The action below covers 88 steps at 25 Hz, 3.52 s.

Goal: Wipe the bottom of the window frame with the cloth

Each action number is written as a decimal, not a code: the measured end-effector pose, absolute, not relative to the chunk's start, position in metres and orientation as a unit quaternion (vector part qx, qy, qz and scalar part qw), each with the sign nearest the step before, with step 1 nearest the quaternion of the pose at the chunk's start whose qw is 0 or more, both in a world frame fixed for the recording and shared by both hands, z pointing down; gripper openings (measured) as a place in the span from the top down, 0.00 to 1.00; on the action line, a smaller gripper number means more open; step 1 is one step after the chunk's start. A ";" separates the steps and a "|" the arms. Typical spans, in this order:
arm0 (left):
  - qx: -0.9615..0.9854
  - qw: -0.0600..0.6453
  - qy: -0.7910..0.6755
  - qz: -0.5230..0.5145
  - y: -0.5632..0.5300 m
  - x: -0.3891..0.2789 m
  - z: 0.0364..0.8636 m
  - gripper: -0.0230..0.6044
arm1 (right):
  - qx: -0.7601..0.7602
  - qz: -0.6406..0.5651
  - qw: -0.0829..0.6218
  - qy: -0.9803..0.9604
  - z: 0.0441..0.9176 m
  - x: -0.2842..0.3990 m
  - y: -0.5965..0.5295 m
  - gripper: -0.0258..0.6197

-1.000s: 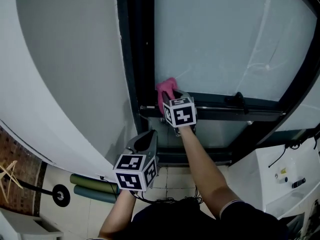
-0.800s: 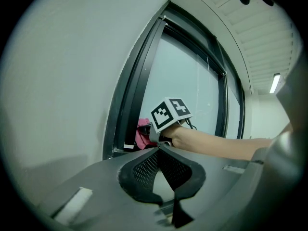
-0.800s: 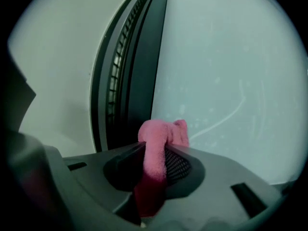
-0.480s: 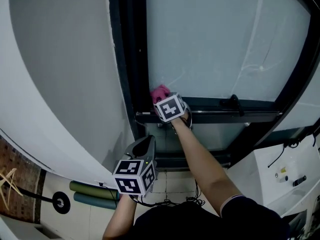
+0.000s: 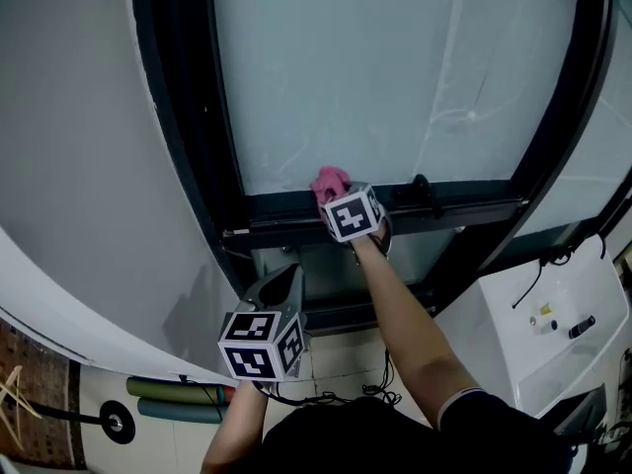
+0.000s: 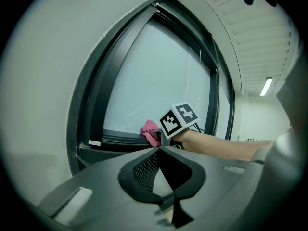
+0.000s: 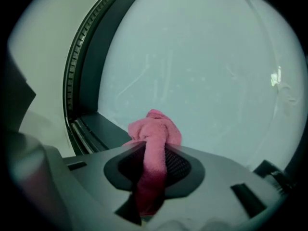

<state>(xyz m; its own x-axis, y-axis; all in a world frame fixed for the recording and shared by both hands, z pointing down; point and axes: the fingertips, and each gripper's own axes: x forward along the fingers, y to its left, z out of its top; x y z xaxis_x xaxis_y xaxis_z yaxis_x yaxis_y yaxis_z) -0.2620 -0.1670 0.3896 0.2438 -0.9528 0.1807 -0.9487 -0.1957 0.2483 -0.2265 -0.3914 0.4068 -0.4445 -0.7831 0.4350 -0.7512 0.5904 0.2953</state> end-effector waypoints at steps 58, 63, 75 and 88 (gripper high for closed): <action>0.815 0.187 -0.546 0.050 -0.288 0.020 0.416 0.95 | 0.575 0.028 0.270 -0.772 0.413 0.218 -0.525 0.79; 0.819 0.193 -0.538 0.055 -0.292 0.044 0.423 0.95 | 0.620 0.037 0.258 -0.740 0.412 0.270 -0.537 0.79; 0.806 0.178 -0.561 0.055 -0.288 0.026 0.413 0.95 | 0.669 0.016 0.202 -0.715 0.394 0.306 -0.529 0.79; 0.812 0.114 -0.571 0.025 -0.261 -0.053 0.354 0.95 | 0.558 -0.062 0.011 -0.828 0.289 0.174 -0.360 0.79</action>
